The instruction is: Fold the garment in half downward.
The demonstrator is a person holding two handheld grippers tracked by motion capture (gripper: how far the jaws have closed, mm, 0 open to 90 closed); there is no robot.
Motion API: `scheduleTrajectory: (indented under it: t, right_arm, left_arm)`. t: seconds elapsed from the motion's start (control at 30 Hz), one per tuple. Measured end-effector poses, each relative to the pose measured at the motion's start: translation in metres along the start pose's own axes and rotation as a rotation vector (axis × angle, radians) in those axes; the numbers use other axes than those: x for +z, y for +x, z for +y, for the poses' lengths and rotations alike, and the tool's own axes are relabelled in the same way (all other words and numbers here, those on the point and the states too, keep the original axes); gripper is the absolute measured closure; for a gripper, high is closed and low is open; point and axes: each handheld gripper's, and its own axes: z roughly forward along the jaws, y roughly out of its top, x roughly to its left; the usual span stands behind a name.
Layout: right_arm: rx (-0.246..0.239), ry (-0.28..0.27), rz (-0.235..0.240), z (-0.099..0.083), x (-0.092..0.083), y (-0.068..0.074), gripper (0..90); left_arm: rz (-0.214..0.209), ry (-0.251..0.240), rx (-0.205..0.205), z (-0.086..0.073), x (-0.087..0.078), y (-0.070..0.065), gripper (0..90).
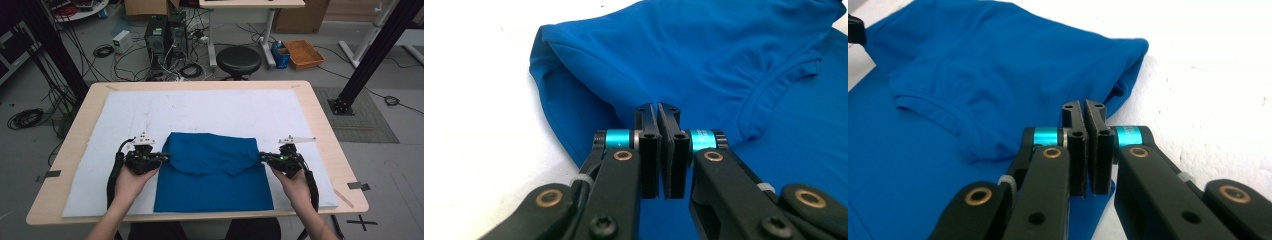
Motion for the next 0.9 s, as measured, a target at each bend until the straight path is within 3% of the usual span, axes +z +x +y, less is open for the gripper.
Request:
scheduleTrajectory:
  t: [0.53, 0.8, 0.9]
  right_arm:
    - [-0.05, -0.01, -0.041, 0.014, -0.002, 0.002, 89.2]
    - [-0.1, -0.015, -0.055, 0.019, -0.003, 0.01, 89.2]
    - [-0.102, -0.021, -0.063, 0.021, -0.003, 0.01, 79.3]
  left_arm:
    - [0.0, -0.006, -0.003, 0.002, -0.001, 0.002, 87.2]
    - [-0.001, -0.006, -0.006, 0.002, 0.0, 0.002, 87.2]
    - [-0.001, -0.005, -0.005, 0.002, -0.001, 0.002, 87.2]
